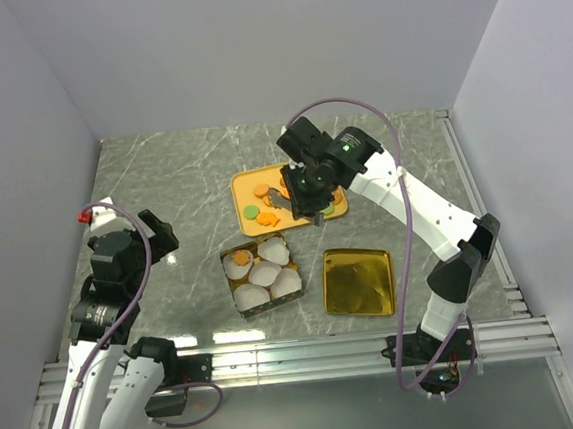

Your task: Pack the cookies

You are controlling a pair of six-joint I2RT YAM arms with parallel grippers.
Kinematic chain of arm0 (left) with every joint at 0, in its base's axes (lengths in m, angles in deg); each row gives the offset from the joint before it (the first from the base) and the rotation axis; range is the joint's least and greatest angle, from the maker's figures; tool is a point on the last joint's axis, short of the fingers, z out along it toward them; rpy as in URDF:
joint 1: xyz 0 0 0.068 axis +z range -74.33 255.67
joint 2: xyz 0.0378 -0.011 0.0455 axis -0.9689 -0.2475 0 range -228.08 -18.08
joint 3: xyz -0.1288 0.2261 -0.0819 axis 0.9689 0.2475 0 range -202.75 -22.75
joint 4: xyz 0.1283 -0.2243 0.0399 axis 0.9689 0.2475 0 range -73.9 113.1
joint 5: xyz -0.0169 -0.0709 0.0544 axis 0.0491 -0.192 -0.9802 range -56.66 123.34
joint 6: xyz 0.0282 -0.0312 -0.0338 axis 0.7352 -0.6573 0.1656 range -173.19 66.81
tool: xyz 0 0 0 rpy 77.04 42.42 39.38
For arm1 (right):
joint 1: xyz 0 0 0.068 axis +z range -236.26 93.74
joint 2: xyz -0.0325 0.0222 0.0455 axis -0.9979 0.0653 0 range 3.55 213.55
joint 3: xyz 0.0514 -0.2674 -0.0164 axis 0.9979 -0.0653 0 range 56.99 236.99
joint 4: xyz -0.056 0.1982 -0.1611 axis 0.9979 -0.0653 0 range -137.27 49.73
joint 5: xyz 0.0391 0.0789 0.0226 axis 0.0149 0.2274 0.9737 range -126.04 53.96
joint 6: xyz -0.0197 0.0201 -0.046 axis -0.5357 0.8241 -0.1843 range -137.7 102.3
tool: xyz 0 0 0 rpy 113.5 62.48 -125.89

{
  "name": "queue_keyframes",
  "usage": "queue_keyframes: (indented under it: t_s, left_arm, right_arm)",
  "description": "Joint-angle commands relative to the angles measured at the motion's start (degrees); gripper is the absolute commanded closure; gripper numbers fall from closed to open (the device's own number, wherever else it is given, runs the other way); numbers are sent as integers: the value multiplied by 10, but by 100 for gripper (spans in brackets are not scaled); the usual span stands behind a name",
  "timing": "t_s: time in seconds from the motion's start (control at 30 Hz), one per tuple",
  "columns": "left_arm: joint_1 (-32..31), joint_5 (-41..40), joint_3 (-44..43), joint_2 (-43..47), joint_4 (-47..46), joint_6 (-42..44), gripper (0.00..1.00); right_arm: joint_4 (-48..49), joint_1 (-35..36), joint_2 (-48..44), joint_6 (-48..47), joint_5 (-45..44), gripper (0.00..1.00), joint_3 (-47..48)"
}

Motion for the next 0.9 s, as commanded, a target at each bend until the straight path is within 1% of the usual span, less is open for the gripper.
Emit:
queue_keyframes:
  t_s: [0.0, 0.1, 0.2, 0.4, 0.57, 0.67, 0.87]
  left_arm:
    - [-2, 9, 3, -2, -31, 10, 9]
    - [-2, 10, 3, -2, -30, 10, 10]
    - [-2, 12, 4, -1, -30, 9, 10]
    - [-2, 11, 2, -1, -29, 8, 10]
    - [-2, 10, 2, -2, -27, 8, 11]
    - [-2, 10, 2, -3, -28, 8, 11]
    - [0, 10, 1, -4, -28, 8, 11]
  right_arm:
    - [27, 6, -33, 12, 4, 78, -25]
    - [28, 7, -37, 11, 2, 78, -37]
    - [29, 7, -31, 7, -6, 71, -48]
    - [27, 8, -8, -2, -10, 75, -30]
    - [34, 11, -3, -12, 17, 75, -25]
    - [48, 19, -11, -15, 33, 75, -48]
    - [70, 53, -36, -12, 36, 75, -106]
